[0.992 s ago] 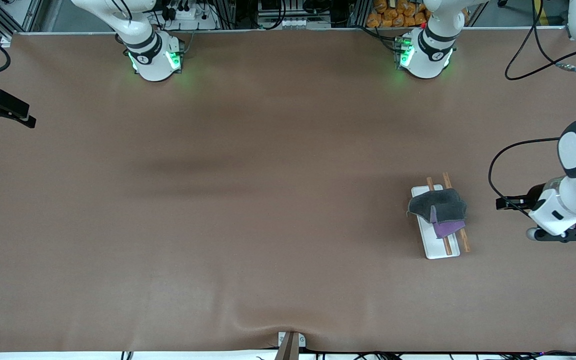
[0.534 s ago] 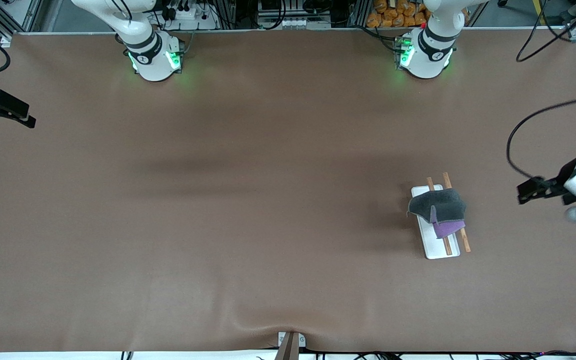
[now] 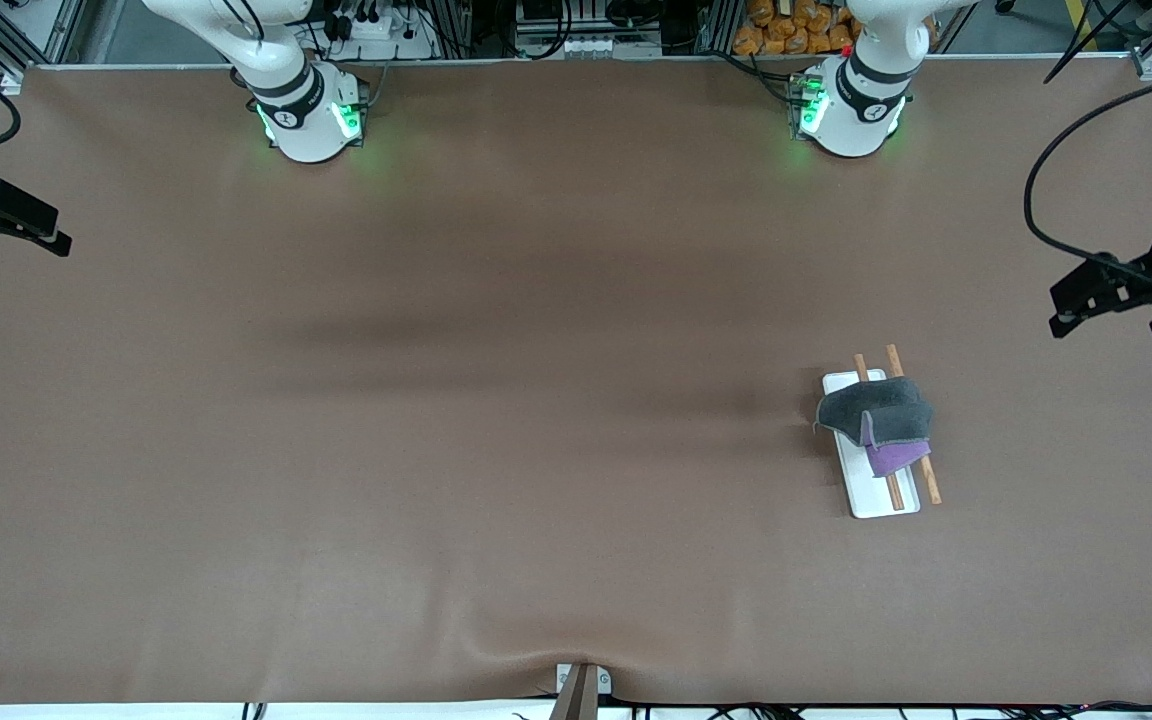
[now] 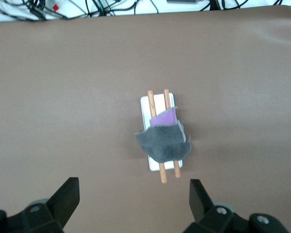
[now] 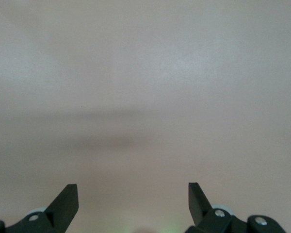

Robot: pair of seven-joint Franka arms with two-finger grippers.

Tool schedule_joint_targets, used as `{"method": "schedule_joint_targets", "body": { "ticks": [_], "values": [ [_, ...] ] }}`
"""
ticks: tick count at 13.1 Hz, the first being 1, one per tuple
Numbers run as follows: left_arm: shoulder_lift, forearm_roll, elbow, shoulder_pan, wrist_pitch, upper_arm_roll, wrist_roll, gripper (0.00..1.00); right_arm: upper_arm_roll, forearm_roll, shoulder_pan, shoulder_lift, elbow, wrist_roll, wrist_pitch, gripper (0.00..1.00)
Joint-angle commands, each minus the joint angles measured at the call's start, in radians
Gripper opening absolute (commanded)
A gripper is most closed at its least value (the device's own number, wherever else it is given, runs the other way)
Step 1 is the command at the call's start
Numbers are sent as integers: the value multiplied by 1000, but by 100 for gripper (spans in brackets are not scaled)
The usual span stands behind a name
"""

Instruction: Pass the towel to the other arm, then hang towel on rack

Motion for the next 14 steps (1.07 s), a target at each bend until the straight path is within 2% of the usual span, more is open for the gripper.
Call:
{"method": "schedule_joint_targets", "body": {
  "ticks": [1, 2, 3, 4, 5, 8, 14],
  "values": [
    [-24, -15, 6, 4, -30, -28, -85, 100, -1, 14, -2, 3, 13, 16, -3, 100],
    [-39, -15, 8, -15, -32, -14, -87, 100, -1, 14, -2, 3, 13, 16, -3, 100],
    [-41, -10, 6, -88, -47, 33, -93, 100, -1, 14, -2, 3, 13, 16, -3, 100],
    [-43, -10, 6, -178, -82, 123, -108, 100, -1, 14, -2, 3, 13, 16, -3, 100],
    [-41, -10, 6, -217, -119, 162, -128, 100, -1, 14, -2, 3, 13, 16, -3, 100],
    [-26, 0, 2, -263, -130, 179, -136, 100, -1, 14, -1, 3, 13, 16, -3, 100],
    [-59, -1, -43, -265, -128, 198, -139, 100, -1, 14, -2, 3, 13, 16, -3, 100]
  ]
}}
